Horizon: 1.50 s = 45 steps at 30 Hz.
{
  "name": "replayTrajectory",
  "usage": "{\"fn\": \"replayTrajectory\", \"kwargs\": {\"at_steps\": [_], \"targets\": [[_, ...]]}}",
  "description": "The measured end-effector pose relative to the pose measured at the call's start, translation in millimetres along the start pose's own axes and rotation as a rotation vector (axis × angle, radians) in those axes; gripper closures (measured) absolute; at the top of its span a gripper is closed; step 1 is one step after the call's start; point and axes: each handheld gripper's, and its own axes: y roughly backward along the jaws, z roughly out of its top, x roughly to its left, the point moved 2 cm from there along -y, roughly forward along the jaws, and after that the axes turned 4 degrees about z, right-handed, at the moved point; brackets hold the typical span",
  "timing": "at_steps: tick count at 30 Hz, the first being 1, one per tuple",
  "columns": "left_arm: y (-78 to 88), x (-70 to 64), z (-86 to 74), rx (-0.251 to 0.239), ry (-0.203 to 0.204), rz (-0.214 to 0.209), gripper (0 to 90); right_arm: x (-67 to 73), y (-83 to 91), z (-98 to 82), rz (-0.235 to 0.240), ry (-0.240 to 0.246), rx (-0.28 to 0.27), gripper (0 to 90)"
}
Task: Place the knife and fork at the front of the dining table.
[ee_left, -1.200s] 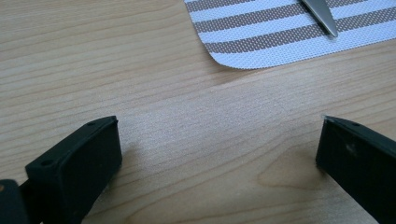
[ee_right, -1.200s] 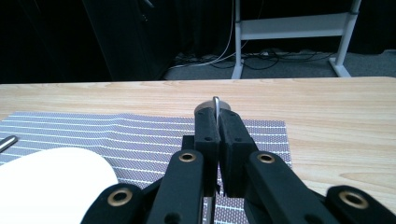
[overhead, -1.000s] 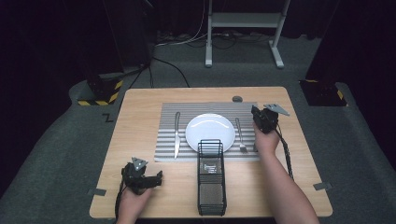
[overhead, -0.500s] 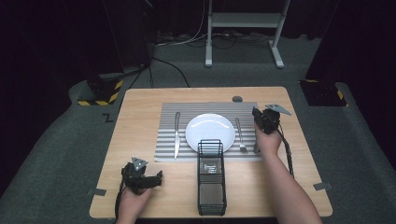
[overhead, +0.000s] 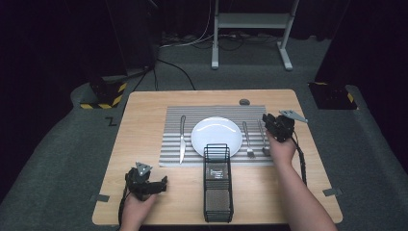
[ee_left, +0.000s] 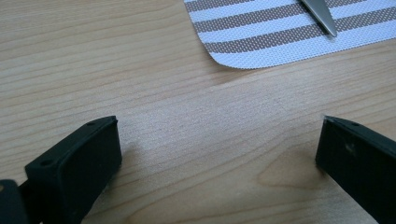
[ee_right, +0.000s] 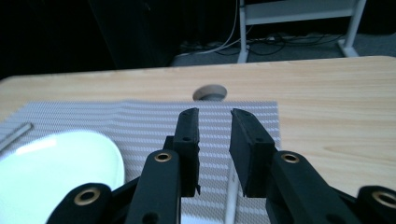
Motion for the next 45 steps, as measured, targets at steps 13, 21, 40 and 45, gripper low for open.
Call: {"fn": "replayTrajectory", "kwargs": {"at_steps": [13,21,40,45], "targets": [[0.1,0.0,0.1,0.001,-0.003,0.003,0.3,6.5,54.0,-44.1,-0.015,0.086,0.065,67.8],[-1.7,-0.5,1.8,0.001,-0.009,-0.005,0.1,20.8,81.1,-64.4,0.006,0.131,0.079,47.0],[-0.8,-1.0,0.9,0.000,-0.008,-0.004,0.5,-15.4,142.7,-109.8,-0.074,0.120,0.319,21.7],[0.2,-0.3,0.2,-0.005,0.001,-0.005,1.7,-25.4,146.8,-114.0,-0.051,0.158,0.367,14.2]]}}
